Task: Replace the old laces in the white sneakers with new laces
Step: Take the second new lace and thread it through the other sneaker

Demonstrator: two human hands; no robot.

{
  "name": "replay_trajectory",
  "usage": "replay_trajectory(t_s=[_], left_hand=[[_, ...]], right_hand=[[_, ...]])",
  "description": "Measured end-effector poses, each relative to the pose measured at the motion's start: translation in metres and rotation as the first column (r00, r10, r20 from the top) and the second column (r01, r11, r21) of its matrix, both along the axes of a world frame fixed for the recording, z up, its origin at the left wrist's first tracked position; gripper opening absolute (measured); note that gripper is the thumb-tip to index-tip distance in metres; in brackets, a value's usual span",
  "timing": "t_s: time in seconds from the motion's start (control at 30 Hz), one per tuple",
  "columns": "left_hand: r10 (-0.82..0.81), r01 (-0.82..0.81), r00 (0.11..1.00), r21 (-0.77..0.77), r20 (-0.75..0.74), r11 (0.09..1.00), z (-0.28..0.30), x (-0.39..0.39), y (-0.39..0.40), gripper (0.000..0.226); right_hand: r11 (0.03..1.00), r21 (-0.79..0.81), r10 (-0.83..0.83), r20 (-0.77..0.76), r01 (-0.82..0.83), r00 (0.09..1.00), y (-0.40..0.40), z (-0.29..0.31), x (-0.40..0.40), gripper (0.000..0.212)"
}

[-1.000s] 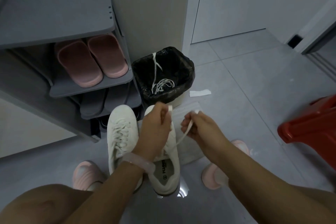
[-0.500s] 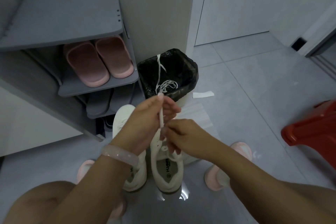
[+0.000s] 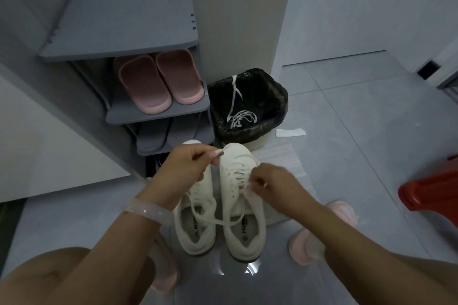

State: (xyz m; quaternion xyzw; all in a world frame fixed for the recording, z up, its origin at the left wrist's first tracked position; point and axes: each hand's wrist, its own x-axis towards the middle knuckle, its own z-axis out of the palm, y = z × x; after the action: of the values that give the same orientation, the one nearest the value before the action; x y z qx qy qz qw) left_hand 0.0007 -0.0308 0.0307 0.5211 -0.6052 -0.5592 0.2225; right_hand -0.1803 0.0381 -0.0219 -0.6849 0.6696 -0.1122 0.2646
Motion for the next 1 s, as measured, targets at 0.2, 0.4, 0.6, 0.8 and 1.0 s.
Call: replay_trajectory(t_s=[0.2, 0.4, 0.6, 0.8, 1.0], left_hand=[[-0.057, 0.063, 0.99, -0.043, 0.126, 0.997, -0.015, -0.005, 0.003, 0.014], [-0.193, 0.378, 0.783, -0.206, 0.592, 0.903, -0.035, -0.004, 0.009, 0.018], [-0.268, 0.518, 0.677, -0.185, 0.686, 0.835, -0.04, -0.008, 0.016, 0.023], [-0.275, 0.591, 0.626, -0.213, 0.73, 0.778, -0.05, -0.009, 0.018, 0.027], [-0.221, 0.538, 0.681, -0.273, 0.698, 0.797, -0.068, -0.013, 0.027, 0.017]], right_hand=[[0.979, 0.003, -0.2, -0.111, 0.202, 0.974, -0.01, 0.007, -0.029, 0.018], [0.989, 0.124, 0.068, 0.108, -0.081, 0.992, -0.012, 0.011, 0.004, 0.021], [0.982, 0.137, 0.134, 0.001, -0.133, 0.991, -0.008, 0.004, 0.008, 0.028], [0.968, 0.192, 0.164, -0.006, -0.16, 0.986, -0.003, -0.006, 0.011, 0.028], [0.982, 0.189, -0.05, 0.179, 0.016, 0.983, 0.006, -0.021, 0.024, 0.035]])
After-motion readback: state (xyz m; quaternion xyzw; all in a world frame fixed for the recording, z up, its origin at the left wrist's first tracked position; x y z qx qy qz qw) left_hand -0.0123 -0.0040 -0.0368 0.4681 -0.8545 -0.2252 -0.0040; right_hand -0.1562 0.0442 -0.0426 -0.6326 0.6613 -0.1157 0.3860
